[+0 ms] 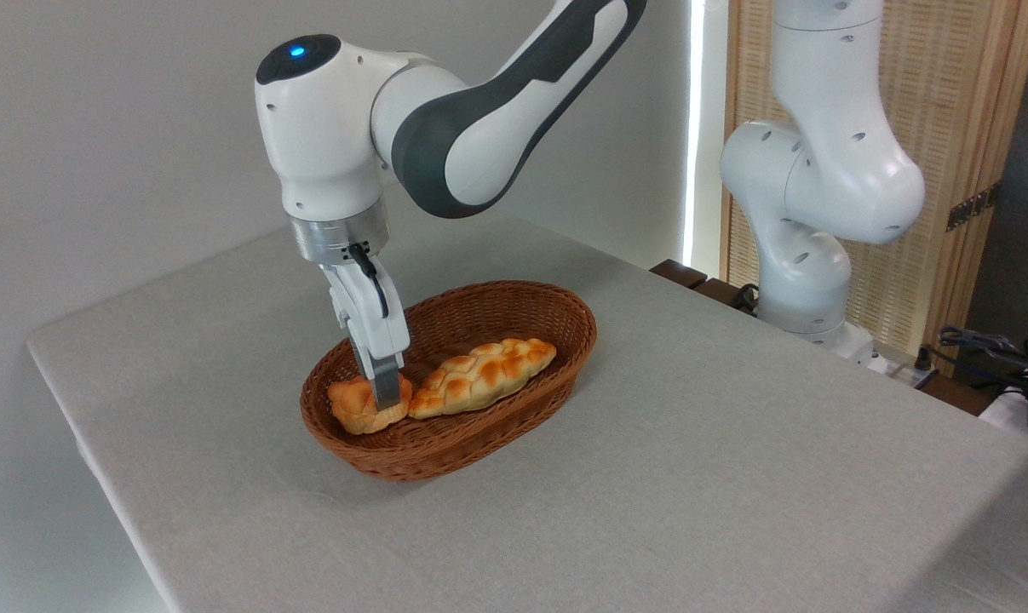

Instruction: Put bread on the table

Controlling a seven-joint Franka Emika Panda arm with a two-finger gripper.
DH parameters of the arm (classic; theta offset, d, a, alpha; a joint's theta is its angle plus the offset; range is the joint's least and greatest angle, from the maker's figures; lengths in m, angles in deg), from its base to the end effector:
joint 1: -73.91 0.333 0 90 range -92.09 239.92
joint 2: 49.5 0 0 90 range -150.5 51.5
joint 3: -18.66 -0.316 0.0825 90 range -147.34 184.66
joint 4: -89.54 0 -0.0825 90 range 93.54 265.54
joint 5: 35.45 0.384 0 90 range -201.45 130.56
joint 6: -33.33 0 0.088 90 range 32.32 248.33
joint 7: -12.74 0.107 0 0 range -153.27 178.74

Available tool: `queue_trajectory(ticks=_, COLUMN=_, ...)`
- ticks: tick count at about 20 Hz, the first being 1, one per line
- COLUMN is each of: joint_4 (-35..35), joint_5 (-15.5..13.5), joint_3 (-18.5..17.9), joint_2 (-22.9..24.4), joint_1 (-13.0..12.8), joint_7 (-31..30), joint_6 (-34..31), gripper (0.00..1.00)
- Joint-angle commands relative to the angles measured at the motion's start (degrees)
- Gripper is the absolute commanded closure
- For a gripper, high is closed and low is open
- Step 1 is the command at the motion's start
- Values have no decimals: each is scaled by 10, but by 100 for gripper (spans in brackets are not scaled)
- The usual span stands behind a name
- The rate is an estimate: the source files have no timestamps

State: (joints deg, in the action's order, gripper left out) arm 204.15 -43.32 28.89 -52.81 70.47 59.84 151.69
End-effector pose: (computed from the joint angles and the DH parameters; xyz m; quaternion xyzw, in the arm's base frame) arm 0.5500 -0.1399 0.4315 0.8768 -0.4764 0.0228 0.0617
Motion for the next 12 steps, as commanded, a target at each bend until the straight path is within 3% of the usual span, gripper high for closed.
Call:
queue_trajectory(ticks=1, joint_4=3, joint_5=7, joint_3=-2, joint_2=-4, joint_1=2, joint_7=10, joint_6=6, gripper=76)
queue_trajectory(ticks=12, joint_4=-8, joint_5=6, joint_3=-6, joint_2=1, joint_1=5, joint_7=10, joint_6=-19, gripper=88)
